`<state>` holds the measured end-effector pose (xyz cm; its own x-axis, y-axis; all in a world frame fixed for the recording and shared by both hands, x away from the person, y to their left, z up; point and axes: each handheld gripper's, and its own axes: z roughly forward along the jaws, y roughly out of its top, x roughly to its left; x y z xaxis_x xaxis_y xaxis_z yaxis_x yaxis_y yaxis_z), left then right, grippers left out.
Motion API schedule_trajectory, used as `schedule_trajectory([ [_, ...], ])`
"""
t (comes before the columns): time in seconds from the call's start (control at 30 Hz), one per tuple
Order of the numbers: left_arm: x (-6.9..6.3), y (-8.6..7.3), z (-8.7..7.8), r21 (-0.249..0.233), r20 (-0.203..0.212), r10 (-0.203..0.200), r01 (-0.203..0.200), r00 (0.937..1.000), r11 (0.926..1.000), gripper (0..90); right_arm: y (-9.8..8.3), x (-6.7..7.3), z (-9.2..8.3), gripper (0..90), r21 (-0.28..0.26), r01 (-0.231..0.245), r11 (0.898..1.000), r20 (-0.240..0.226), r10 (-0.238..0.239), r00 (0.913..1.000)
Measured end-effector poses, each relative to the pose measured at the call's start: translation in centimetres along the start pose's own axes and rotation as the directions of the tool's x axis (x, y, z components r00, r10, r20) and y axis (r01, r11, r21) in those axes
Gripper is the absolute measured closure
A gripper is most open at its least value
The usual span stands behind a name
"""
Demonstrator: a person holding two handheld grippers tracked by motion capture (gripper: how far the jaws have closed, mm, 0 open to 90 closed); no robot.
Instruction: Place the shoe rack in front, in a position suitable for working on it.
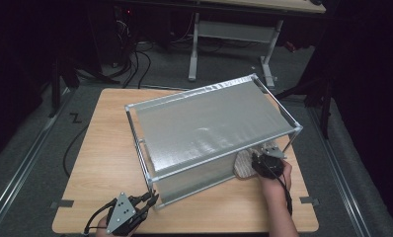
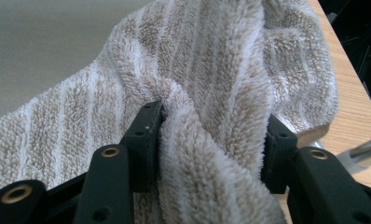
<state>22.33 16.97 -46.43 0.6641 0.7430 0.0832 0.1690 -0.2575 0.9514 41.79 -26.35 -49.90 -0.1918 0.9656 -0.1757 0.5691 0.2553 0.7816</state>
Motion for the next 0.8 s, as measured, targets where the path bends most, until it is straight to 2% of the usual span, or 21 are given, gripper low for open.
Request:
schedule_trajectory([
  [0.17, -0.1, 0.1, 0.4, -0.001, 0.005, -0.010, 0.010, 0.9999, 1.0000, 79.3, 0.4, -0.2, 0.7, 51.5, 0.004, -0.004, 1.000, -0.006, 0.004, 1.0000],
  [0.3, -0.2, 0.6, 1.7, 0.002, 0.033, -0.040, 0.040, 0.9987, 0.9992, 79.9, 0.9, -0.6, 1.2, 54.3, 0.020, -0.012, 1.000, -0.001, 0.012, 0.9999],
  [0.33, -0.2, 0.8, 2.1, 0.009, 0.044, -0.039, 0.039, 0.9983, 0.9992, 80.0, 1.0, -0.7, 1.3, 54.9, 0.022, -0.009, 1.000, 0.003, 0.009, 1.0000],
  [0.37, 0.0, 1.0, 2.3, 0.033, 0.045, 0.003, -0.004, 0.9990, 0.9995, 80.0, 1.2, -0.7, 1.5, 55.5, 0.031, 0.001, 1.000, 0.001, -0.001, 1.0000],
  [0.4, -0.4, 1.1, 2.6, 0.021, 0.054, -0.035, 0.034, 0.9979, 0.9992, 80.0, 1.4, -0.6, 1.6, 55.8, 0.039, -0.005, 0.999, 0.000, 0.005, 1.0000],
  [0.43, -0.5, 1.4, 3.0, 0.030, 0.062, -0.028, 0.026, 0.9977, 0.9992, 80.0, 1.5, -0.6, 1.6, 56.1, 0.039, 0.017, 0.999, -0.005, -0.017, 0.9998],
  [0.53, -0.8, 1.8, 3.9, 0.035, 0.067, -0.014, 0.012, 0.9977, 0.9993, 79.8, 1.6, 0.0, 1.7, 56.4, 0.040, 0.028, 0.999, -0.024, -0.027, 0.9994],
  [0.67, -1.0, 1.6, 4.0, 0.014, 0.056, -0.018, 0.017, 0.9982, 0.9998, 79.8, 1.4, 1.7, 1.0, 56.6, 0.030, 0.081, 0.996, -0.070, -0.078, 0.9945],
  [0.7, -1.1, 1.4, 4.0, 0.003, 0.058, -0.026, 0.026, 0.9980, 0.9997, 79.8, 1.4, 1.7, 1.0, 56.6, 0.030, 0.081, 0.996, -0.070, -0.078, 0.9945],
  [0.73, -1.1, 1.3, 3.9, -0.006, 0.061, -0.033, 0.033, 0.9976, 0.9994, 80.0, 1.3, 2.2, 0.8, 56.8, 0.031, 0.085, 0.996, -0.083, -0.082, 0.9932],
  [0.77, -1.2, 1.2, 3.9, -0.008, 0.063, -0.032, 0.032, 0.9975, 0.9994, 80.0, 1.2, 3.2, 0.4, 56.8, 0.022, 0.116, 0.993, -0.098, -0.113, 0.9887],
  [0.8, -1.2, 1.2, 3.9, -0.008, 0.063, -0.032, 0.032, 0.9975, 0.9994, 80.0, 1.2, 3.8, 0.1, 56.8, 0.021, 0.124, 0.992, -0.109, -0.121, 0.9867],
])
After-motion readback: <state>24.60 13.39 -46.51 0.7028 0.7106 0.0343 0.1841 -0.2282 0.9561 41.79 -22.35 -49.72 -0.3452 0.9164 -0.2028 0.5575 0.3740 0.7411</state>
